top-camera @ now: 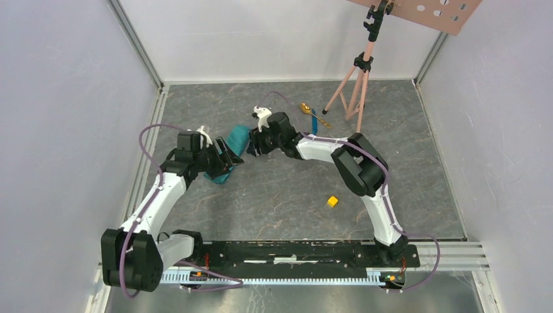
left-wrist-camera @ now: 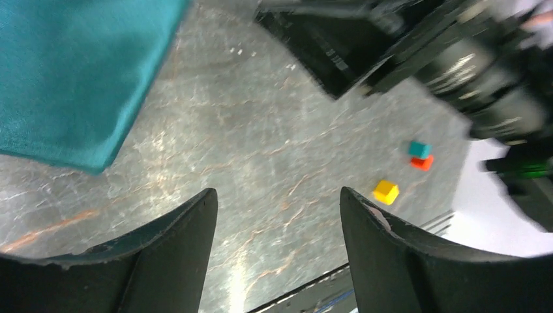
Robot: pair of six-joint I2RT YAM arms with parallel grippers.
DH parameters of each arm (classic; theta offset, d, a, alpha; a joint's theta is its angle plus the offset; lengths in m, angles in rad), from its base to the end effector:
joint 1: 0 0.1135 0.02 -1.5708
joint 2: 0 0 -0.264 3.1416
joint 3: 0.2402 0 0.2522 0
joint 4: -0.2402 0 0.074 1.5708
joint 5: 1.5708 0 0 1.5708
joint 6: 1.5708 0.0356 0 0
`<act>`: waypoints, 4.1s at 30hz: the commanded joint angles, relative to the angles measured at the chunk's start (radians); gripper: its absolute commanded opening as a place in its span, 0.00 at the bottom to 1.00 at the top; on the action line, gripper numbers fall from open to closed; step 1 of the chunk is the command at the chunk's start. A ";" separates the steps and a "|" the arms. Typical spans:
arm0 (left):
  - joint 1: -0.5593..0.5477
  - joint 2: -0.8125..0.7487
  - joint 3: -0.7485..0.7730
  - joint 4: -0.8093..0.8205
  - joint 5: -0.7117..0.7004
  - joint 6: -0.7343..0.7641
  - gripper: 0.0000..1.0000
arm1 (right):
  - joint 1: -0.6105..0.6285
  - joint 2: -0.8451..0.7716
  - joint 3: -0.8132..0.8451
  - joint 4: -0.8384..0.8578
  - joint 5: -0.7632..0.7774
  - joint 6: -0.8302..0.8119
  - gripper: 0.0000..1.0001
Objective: Fold the napkin into a case and place the utensils inside
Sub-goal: Move the smaller rectangle folded napkin to the center of the board.
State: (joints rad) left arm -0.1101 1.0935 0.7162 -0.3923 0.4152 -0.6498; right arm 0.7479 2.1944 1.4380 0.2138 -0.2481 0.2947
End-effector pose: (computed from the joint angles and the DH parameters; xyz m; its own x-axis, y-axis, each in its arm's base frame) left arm 0.2222 -0.0390 0.2394 -0.7857 -0.4701 -0.4020 -0.1091 0.7451 -0.6580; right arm 0.3507 0.3372 0.1473 -0.5985 -0.1712 -0.7826 -0.6684 0.6452 0.3701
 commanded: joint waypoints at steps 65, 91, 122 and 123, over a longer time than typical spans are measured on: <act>0.081 0.820 0.846 -0.380 -0.355 0.372 0.58 | -0.047 -0.508 -0.590 0.068 -0.204 0.026 0.62; 0.148 1.012 1.084 -0.426 -0.372 0.423 0.69 | -0.029 -0.514 -0.548 -0.002 -0.145 -0.028 0.64; 0.108 0.874 0.675 -0.387 -0.641 0.610 0.61 | -0.015 -0.564 -0.602 0.069 -0.213 0.008 0.64; 0.142 0.844 0.639 -0.379 -0.654 0.618 0.61 | -0.013 -0.567 -0.606 0.077 -0.216 0.012 0.64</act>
State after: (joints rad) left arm -0.0288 2.0312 1.4712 -0.7631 -0.1543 -0.1360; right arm 0.7265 1.6814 0.8478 0.2287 -0.4316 0.2932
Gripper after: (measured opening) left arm 0.610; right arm 0.640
